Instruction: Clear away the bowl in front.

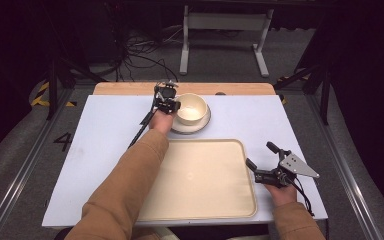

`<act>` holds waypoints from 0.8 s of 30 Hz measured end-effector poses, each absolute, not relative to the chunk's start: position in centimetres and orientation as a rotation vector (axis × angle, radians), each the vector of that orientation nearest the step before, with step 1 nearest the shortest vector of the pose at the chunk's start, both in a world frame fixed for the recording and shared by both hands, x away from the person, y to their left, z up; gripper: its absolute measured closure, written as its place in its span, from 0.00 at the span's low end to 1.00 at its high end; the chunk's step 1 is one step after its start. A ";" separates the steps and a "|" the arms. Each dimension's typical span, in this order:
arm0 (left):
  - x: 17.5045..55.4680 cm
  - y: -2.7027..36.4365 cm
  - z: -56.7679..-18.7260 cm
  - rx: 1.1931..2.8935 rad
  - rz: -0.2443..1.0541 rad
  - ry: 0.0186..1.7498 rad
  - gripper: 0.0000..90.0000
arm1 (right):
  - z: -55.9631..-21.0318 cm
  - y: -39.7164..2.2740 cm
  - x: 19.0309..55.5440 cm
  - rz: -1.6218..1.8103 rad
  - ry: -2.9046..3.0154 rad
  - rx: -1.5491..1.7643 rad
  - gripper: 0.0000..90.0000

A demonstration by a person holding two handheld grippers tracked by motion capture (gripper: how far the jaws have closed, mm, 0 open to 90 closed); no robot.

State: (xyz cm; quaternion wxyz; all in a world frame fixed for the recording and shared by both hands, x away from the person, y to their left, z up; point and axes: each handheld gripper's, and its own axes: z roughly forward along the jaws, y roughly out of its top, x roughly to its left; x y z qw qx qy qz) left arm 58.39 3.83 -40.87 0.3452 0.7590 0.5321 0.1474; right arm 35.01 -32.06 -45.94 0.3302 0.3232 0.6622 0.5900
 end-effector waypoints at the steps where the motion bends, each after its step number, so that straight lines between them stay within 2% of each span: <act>1: 58.3 3.7 -40.8 1.967 0.389 1.380 0.92 | -45.9 -32.1 35.0 1.543 1.731 0.848 0.02; 9: 57.5 3.4 -40.0 1.978 0.444 1.324 0.92 | -45.9 -32.1 35.0 1.540 1.732 0.845 0.02; 24: 56.4 4.3 -37.0 1.938 0.452 1.273 0.91 | -45.9 -32.0 35.0 1.537 1.731 0.846 0.02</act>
